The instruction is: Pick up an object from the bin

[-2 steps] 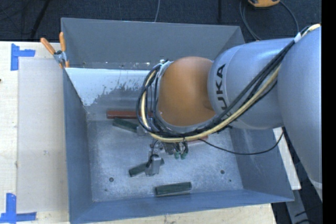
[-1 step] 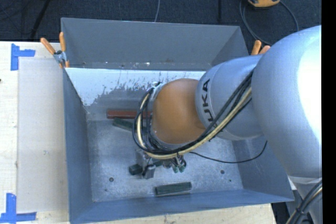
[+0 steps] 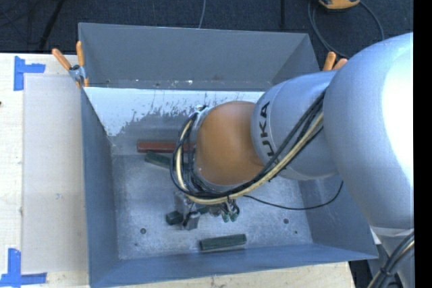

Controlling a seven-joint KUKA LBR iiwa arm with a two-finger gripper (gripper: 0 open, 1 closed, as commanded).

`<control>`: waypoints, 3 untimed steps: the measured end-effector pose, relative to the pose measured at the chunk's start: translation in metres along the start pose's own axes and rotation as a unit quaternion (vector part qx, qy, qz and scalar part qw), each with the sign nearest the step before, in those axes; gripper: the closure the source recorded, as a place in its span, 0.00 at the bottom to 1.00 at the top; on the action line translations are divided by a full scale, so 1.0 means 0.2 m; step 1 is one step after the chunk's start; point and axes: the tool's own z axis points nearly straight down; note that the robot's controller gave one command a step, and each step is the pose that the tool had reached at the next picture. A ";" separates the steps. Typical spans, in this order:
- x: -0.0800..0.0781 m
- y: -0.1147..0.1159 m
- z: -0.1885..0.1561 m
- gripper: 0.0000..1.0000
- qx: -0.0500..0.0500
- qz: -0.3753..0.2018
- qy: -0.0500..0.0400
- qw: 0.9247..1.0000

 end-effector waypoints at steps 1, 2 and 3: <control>0.00 0.00 -0.02 1.00 0.000 -0.002 0.001 1.000; 0.19 -0.12 -0.06 1.00 0.000 -0.141 -0.008 0.990; 0.19 -0.12 -0.06 1.00 0.000 -0.141 -0.008 0.990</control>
Offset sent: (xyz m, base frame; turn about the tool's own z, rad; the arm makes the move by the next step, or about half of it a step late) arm -0.0356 -0.0362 0.0058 -0.2860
